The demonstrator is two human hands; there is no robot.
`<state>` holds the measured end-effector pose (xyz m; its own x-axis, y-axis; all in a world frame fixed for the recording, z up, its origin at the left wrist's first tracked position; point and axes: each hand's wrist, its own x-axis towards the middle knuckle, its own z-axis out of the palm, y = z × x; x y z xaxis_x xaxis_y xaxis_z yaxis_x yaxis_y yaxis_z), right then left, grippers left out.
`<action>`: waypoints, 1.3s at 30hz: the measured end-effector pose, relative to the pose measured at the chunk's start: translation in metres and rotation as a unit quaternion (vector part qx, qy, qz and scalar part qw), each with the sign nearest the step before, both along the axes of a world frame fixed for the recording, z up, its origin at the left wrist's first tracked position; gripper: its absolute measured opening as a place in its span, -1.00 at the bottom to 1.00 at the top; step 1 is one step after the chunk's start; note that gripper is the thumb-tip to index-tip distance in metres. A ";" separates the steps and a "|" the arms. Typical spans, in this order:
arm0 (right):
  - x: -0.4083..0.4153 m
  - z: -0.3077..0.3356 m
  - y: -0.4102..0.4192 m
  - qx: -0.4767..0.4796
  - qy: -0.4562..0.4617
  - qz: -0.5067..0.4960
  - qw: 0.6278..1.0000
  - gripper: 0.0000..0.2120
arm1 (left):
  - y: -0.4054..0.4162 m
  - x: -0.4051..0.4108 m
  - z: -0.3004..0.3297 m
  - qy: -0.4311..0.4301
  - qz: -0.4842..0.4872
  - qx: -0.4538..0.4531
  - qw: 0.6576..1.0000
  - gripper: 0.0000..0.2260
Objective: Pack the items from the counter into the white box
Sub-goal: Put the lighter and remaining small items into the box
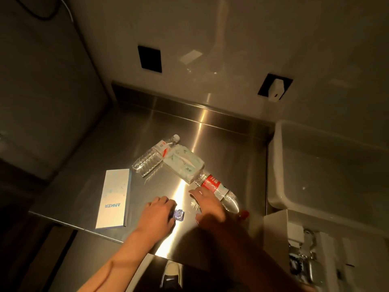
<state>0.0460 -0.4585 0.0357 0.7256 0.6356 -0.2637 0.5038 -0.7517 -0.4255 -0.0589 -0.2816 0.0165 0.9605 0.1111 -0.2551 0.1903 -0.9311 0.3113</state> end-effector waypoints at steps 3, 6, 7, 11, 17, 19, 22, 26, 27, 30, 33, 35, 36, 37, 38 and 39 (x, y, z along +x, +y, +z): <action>-0.005 -0.011 0.003 0.024 -0.077 0.023 0.996 -0.49 | 0.000 0.004 -0.011 0.006 -0.007 0.002 1.000 -0.64; -0.010 -0.022 -0.005 0.093 -0.147 -0.001 0.985 -0.57 | -0.004 0.007 -0.026 -0.007 0.000 0.000 1.000 -0.81; -0.009 -0.022 -0.005 0.089 -0.155 0.009 0.984 -0.62 | -0.006 0.008 -0.030 -0.009 -0.004 -0.002 1.000 -0.86; -0.001 -0.034 0.000 0.003 -0.045 0.034 0.998 -0.64 | -0.008 0.015 -0.043 -0.017 -0.024 -0.002 1.000 -0.87; 0.002 -0.035 -0.002 0.009 -0.039 0.029 0.999 -0.67 | -0.013 0.022 -0.038 -0.013 -0.011 -0.008 1.000 -0.82; 0.002 -0.036 -0.003 0.023 -0.047 0.018 0.998 -0.72 | -0.012 0.022 -0.034 -0.008 0.002 -0.009 1.000 -0.82; 0.002 -0.035 -0.005 0.031 -0.059 0.036 0.997 -0.75 | -0.007 0.020 -0.025 -0.025 0.005 -0.019 1.000 -0.84; 0.002 -0.018 -0.006 0.064 -0.063 0.035 0.995 -0.73 | -0.003 0.017 -0.007 -0.061 0.000 -0.010 0.998 -0.74; 0.002 -0.010 -0.006 0.076 -0.075 0.036 0.994 -0.73 | -0.003 0.018 -0.001 -0.072 0.005 -0.013 0.997 -0.72; 0.002 0.008 -0.014 0.171 -0.153 0.023 0.973 -0.77 | -0.008 0.022 0.017 -0.091 0.013 -0.017 0.996 -0.71; 0.009 0.022 -0.031 0.198 -0.162 0.014 0.967 -0.60 | -0.018 0.030 0.035 -0.104 0.017 -0.019 0.994 -0.72; 0.015 0.033 -0.048 0.164 -0.103 -0.052 0.980 -0.52 | -0.031 0.039 0.048 -0.117 0.011 -0.019 0.993 -0.72; 0.018 0.038 -0.059 0.156 -0.099 -0.071 0.980 -0.52 | -0.039 0.044 0.055 -0.125 0.004 -0.018 0.992 -0.71; 0.020 0.043 -0.070 0.154 -0.103 -0.087 0.979 -0.51 | -0.049 0.050 0.061 -0.134 -0.004 -0.017 0.991 -0.71; 0.021 0.049 -0.083 0.157 -0.100 -0.103 0.977 -0.51 | -0.060 0.055 0.067 -0.145 -0.012 -0.018 0.989 -0.71; 0.021 0.056 -0.098 0.165 -0.096 -0.122 0.974 -0.51 | -0.072 0.061 0.073 -0.156 -0.022 -0.019 0.987 -0.71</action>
<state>0.0666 -0.5565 0.0917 0.8818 0.4647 0.0809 0.4207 -0.6974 -0.5802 0.0020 -0.3536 0.0890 0.9968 0.0627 0.0506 0.0385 -0.9226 0.3839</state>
